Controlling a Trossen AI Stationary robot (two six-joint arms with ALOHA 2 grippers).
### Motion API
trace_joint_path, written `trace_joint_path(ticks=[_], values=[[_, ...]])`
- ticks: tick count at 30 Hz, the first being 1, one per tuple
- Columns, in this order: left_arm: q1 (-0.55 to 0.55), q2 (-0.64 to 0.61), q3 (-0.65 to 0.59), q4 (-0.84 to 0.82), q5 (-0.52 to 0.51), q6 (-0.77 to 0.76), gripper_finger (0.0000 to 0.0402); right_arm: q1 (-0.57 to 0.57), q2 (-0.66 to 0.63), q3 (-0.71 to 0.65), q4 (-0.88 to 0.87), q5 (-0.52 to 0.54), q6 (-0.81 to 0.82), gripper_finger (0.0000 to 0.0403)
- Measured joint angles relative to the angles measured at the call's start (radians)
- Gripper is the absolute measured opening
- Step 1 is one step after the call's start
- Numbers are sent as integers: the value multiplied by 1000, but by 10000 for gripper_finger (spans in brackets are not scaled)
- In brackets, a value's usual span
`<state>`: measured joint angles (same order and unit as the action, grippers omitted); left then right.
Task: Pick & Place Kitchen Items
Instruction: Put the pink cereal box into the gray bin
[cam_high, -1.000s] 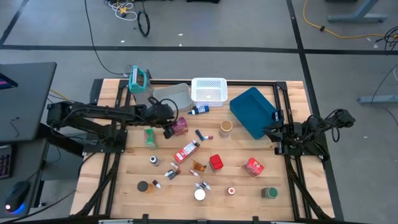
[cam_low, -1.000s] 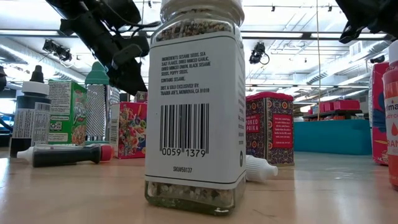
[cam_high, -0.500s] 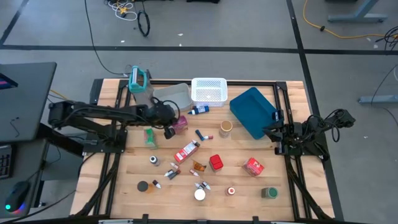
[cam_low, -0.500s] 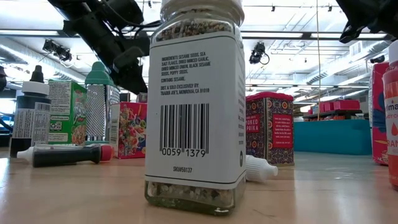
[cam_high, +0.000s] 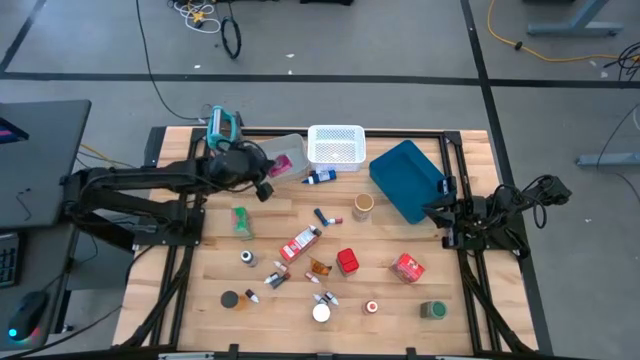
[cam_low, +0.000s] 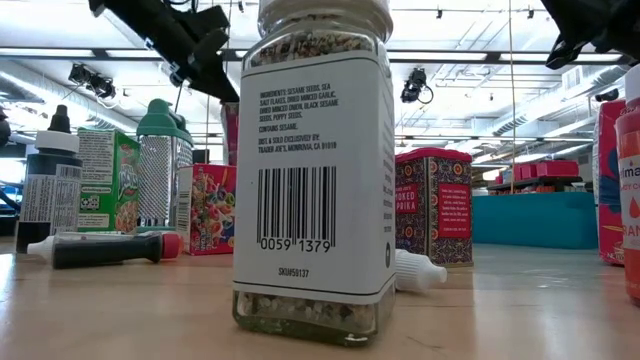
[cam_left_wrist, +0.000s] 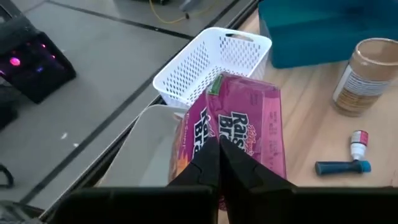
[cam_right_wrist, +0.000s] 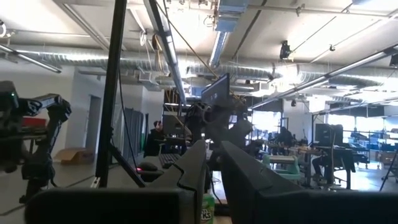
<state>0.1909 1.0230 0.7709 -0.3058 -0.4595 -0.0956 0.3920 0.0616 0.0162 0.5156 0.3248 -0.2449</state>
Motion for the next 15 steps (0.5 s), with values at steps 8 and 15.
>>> trace_joint_path(ticks=[8,15], values=[[86,34,-85,-6,27,-46,3,0,0,0,0,0,32,59],[186,38,-122,8,113,-49,3,0,0,0,1,0,25,59]])
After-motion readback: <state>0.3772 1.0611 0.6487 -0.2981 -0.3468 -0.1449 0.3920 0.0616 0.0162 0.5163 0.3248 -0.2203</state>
